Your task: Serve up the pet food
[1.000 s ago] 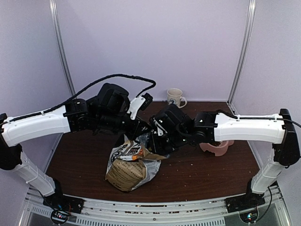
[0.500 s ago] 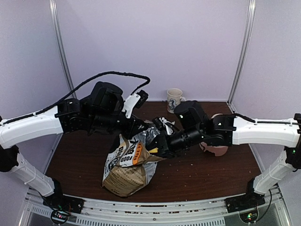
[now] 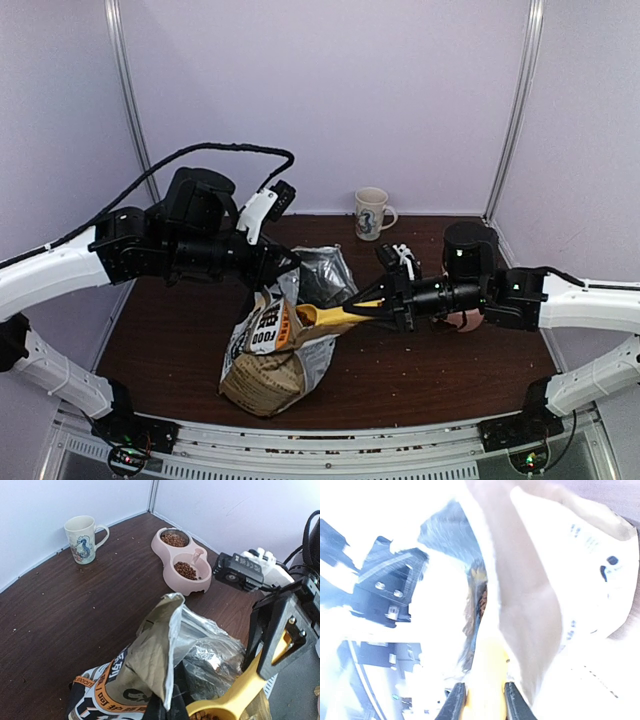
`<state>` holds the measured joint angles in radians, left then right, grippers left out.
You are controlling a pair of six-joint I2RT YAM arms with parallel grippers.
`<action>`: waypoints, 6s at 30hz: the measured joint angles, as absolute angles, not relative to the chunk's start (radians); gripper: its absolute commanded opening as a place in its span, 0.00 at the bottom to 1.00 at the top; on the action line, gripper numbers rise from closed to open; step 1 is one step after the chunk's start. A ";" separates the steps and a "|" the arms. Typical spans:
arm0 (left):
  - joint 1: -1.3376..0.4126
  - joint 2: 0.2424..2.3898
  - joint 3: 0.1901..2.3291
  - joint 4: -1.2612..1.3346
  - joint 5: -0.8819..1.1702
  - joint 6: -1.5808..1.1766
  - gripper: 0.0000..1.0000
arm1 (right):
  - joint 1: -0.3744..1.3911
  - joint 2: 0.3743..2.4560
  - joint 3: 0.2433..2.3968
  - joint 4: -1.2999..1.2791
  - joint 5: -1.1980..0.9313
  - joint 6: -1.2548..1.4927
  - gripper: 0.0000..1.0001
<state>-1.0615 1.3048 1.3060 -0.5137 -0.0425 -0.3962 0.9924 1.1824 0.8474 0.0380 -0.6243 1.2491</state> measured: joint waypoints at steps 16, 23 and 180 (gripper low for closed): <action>-1.055 1.248 1.283 -0.541 -0.087 -0.396 0.00 | 0.854 0.983 0.638 0.266 -0.651 1.459 0.20; -1.054 1.238 1.283 -0.549 -0.105 -0.398 0.00 | 0.834 0.952 0.586 0.345 -0.651 1.509 0.20; -0.738 1.218 1.238 -0.548 0.356 -0.165 0.00 | 0.139 0.722 1.023 -0.793 -0.448 0.474 0.21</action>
<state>-0.7383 1.2182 1.2385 -0.5476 0.3561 -0.1650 0.1394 0.7219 1.0233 -0.7925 -0.4477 0.4744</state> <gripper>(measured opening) 0.014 0.241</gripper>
